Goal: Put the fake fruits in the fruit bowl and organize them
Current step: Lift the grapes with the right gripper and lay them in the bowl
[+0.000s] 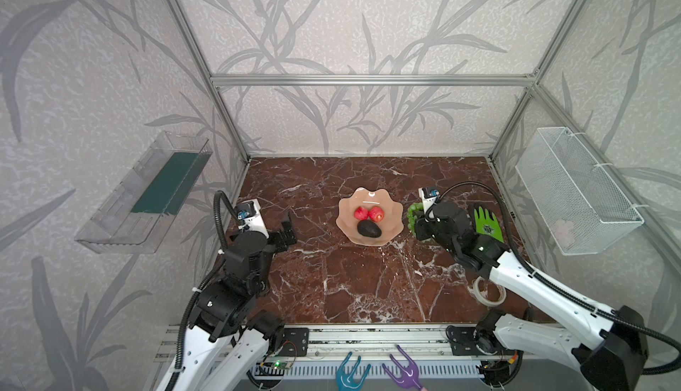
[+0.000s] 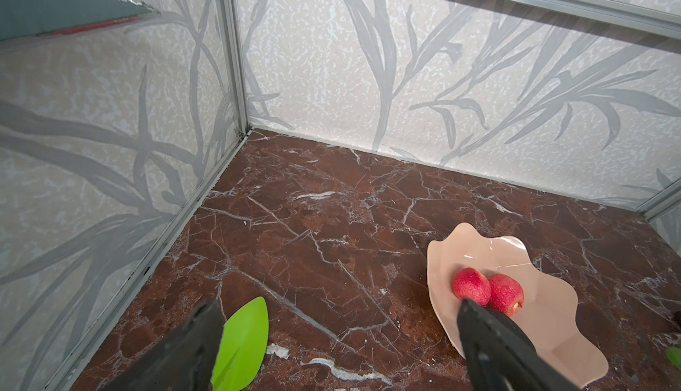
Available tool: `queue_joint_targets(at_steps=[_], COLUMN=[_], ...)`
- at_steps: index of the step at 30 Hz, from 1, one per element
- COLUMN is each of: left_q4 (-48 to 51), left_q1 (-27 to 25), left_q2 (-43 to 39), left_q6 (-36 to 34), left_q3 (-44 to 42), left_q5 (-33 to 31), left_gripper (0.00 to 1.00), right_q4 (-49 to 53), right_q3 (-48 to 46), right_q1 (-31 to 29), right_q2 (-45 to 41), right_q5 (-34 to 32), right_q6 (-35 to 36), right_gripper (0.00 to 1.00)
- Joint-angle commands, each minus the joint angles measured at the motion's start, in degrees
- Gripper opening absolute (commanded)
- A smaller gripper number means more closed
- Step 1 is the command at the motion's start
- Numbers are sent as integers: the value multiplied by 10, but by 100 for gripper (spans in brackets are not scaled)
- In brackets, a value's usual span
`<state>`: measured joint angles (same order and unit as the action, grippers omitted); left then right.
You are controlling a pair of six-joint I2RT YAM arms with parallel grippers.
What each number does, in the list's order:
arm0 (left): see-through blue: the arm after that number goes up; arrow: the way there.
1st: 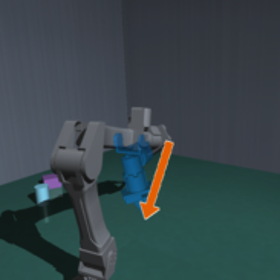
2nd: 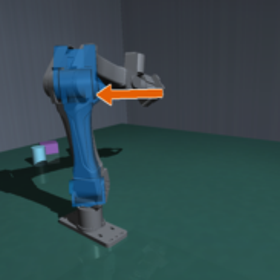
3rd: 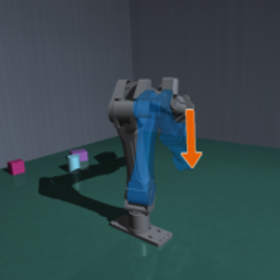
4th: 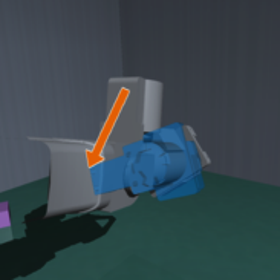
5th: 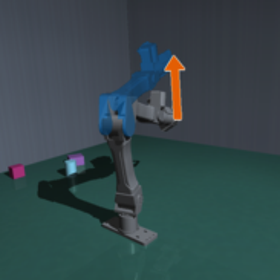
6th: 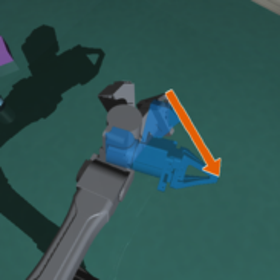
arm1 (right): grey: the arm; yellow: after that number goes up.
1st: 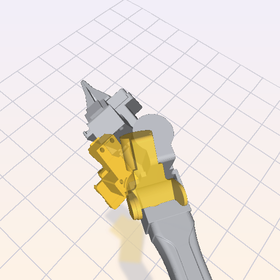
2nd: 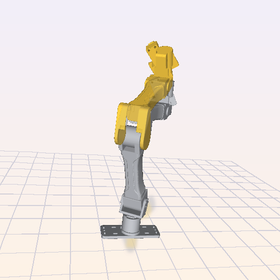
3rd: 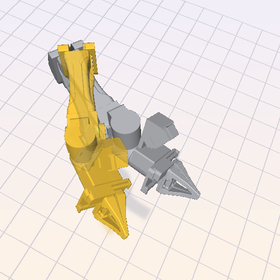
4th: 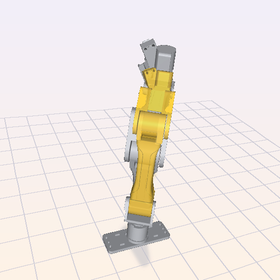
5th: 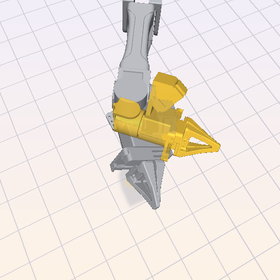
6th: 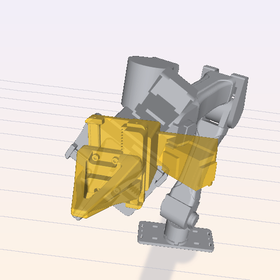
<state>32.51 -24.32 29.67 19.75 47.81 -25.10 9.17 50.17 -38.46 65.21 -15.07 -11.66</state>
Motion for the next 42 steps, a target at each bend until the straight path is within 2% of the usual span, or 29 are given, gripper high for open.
queue_joint_targets(at_steps=[1, 9, 16, 22, 30, 37, 42], left_q4=[-3, -2, -6, -7, -6, -9, -15], left_q1=[3, 4, 6, 8, 8, 10, 11], left_q2=[-5, -7, -5, -6, -6, -2, 5], left_q6=[10, 11, 12, 13, 13, 15, 17], left_q3=[-8, -8, -11, -12, -10, -11, -11], left_q5=[0, -3, 1, 2, 2, 1, 1], left_gripper=[100, 100, 100, 100, 100, 100, 100], right_q4=[-77, -113, -213, -287, -307, -341, -355], right_q3=[53, 154, 146, 92, 46, 9, -1], right_q1=[17, 38, 62, 63, 63, 63, 63], right_q2=[60, 203, 309, 323, 322, 323, 323], right_q5=[56, 133, 178, 183, 194, 182, 185], right_q6=[46, 59, 85, 81, 74, 46, 34], right_gripper=[22, 22, 22, 23, 27, 39, 60])
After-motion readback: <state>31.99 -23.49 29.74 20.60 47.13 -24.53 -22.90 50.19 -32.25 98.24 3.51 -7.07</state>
